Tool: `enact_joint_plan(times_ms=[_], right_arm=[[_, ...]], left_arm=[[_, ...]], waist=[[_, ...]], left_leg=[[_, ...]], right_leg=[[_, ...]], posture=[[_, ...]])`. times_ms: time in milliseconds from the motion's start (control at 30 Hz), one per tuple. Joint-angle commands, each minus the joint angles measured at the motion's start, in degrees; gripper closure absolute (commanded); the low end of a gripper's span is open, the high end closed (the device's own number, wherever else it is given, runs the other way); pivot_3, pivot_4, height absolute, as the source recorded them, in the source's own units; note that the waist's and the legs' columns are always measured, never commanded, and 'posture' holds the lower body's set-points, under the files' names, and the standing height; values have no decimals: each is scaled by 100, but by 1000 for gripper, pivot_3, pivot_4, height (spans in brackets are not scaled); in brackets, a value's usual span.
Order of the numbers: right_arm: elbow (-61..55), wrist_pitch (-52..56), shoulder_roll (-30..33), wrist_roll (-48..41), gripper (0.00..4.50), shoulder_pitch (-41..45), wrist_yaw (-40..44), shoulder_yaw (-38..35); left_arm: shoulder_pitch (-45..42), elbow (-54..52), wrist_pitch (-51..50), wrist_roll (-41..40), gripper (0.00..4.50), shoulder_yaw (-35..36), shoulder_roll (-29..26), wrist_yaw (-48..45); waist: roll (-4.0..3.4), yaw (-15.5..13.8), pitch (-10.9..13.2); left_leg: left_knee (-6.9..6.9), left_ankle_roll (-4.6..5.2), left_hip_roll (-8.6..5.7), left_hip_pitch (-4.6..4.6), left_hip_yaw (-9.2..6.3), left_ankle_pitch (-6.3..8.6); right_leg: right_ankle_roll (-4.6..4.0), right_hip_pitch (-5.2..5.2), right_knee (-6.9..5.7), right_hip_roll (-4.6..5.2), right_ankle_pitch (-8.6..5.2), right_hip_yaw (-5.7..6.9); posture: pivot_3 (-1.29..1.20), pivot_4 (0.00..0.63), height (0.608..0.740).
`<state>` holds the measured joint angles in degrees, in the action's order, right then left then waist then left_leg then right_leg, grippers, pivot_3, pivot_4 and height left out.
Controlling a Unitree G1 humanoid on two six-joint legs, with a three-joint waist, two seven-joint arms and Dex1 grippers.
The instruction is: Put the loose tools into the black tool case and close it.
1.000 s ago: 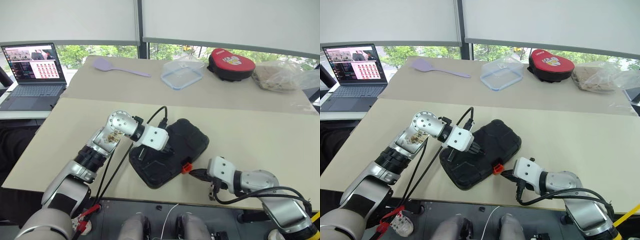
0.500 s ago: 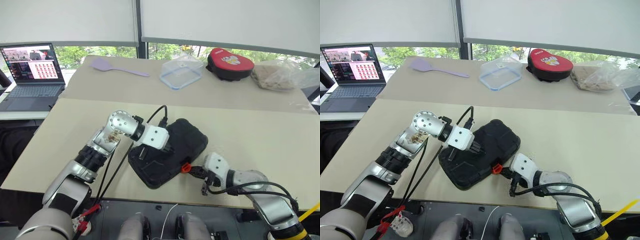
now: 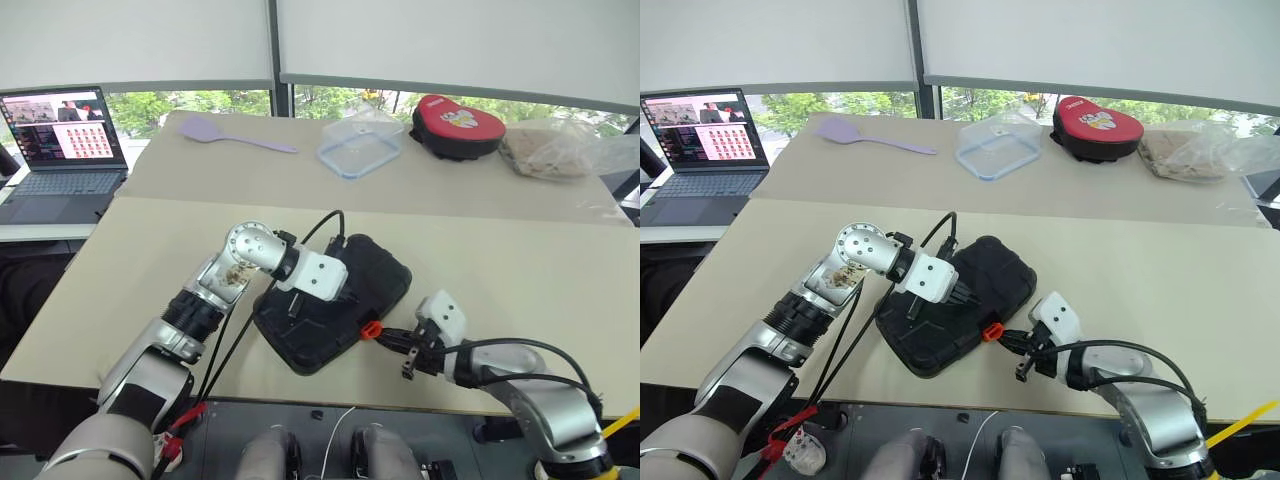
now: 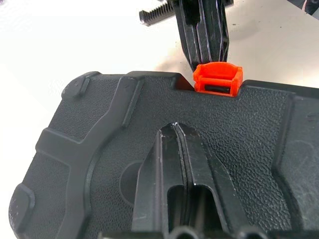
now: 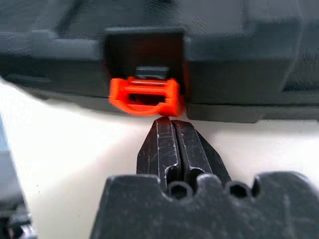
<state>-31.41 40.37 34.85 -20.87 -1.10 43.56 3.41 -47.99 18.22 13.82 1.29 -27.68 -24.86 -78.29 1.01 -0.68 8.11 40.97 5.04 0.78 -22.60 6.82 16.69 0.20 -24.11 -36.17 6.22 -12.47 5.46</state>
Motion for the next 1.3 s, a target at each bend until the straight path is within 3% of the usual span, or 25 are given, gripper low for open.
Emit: enact_joint_plan(times_ms=[33, 467, 733, 833, 1067, 1200, 1233, 1300], right_arm=[[-219, -343, 43, -78, 4500, -66, 50, -106], [-316, 381, -276, -969, 4500, 568, -207, -546], [-444, 659, 169, -1248, 4500, 675, -82, -832], [-508, 443, 689, -1284, 4500, 374, 332, -1164], [-282, -16, 1746, -1774, 2291, -171, 1748, -2235], [499, -163, 2329, -1969, 945, 145, 2504, -2751], [650, -191, 2401, -1976, 625, 217, 2583, -2790], [1133, -291, 2626, -1957, 67, 424, 2838, -2858]], left_arm=[[170, 273, -43, 371, 4440, -325, -49, -124], [217, 263, -65, 376, 4440, -303, -15, -57], [367, 262, -138, 370, 4440, -162, -45, 139], [584, -108, -791, -28, 4440, 243, -312, 106], [1577, -1812, -3197, -1582, 1767, 1642, -1706, -139], [2697, -2857, -4888, -2876, 310, 3068, -3027, -410], [2872, -3025, -5088, -3061, 37, 3262, -3189, -388], [3403, -3365, -5542, -3408, 0, 3968, -3470, -246]], waist=[[0, -2, -1], [1, 11, -1], [-2, -7, -10], [-9, -8, -15], [-10, 134, -11], [-15, 163, 30], [-16, 157, 43], [-19, 98, 56]], left_leg=[[0, 2, 0, 0, 0, 1], [1, 4, 1, 0, 0, 2], [-2, 13, 1, 6, -4, 8], [-3, 12, -2, 5, -2, 7], [-22, -1, 7, 11, 2, 0], [-26, -24, 10, 10, -3, -12], [-25, -33, 11, 5, 3, -10], [-18, -34, 9, 0, -10, -10]], right_leg=[[0, 1, 0, 0, 0, 0], [1, -2, -2, 0, 2, -2], [-1, 4, 2, 3, 3, 0], [0, 6, 5, 9, 2, 1], [2, -4, 6, 20, 0, -7], [6, -6, 5, 24, -6, -6], [11, -17, 12, 23, -8, -14], [11, -9, 14, 32, -8, -13]], posture=[[0, 150, 731], [0, 150, 731], [0, 150, 731], [0, 150, 731], [0, 150, 731], [0, 150, 731], [0, 150, 731], [0, 150, 731]])
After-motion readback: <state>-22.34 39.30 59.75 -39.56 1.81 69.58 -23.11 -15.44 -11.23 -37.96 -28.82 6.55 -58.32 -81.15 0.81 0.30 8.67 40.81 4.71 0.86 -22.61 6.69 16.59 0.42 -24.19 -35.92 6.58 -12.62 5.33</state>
